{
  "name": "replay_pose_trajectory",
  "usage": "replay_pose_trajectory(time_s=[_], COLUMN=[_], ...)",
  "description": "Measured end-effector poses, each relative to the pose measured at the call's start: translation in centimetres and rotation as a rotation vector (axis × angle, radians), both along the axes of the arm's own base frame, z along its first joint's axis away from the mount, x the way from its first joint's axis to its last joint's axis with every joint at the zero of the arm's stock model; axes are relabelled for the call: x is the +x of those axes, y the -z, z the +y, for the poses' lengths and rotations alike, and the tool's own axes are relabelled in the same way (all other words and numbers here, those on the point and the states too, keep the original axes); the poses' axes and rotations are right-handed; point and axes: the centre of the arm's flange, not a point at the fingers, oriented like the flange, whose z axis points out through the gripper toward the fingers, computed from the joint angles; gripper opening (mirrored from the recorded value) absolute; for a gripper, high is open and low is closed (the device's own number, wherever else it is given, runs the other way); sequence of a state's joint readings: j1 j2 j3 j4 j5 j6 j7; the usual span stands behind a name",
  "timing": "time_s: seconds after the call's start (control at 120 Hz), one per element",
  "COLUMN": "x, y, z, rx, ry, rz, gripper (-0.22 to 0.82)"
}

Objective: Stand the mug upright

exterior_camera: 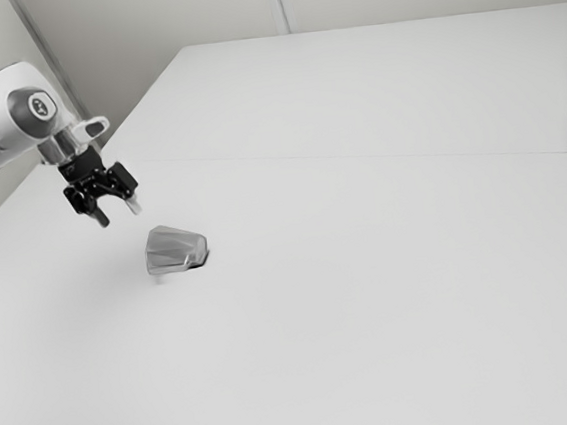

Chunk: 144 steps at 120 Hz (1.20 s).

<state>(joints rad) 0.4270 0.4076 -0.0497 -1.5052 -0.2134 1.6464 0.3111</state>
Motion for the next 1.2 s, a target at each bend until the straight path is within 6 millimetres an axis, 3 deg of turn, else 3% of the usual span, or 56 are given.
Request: replay_pose_trajectory(time_s=[0.367,0.925,1.2], x=[1.0,1.7,1.5], y=[4.6,11.0,12.9], z=[1.6,1.1,0.4], rx=[-0.119,-0.366,-0.505], ry=[0.036,0.035,0.000], rz=[-0.075,-0.156,-0.222], gripper=[0.60,0.60,0.58])
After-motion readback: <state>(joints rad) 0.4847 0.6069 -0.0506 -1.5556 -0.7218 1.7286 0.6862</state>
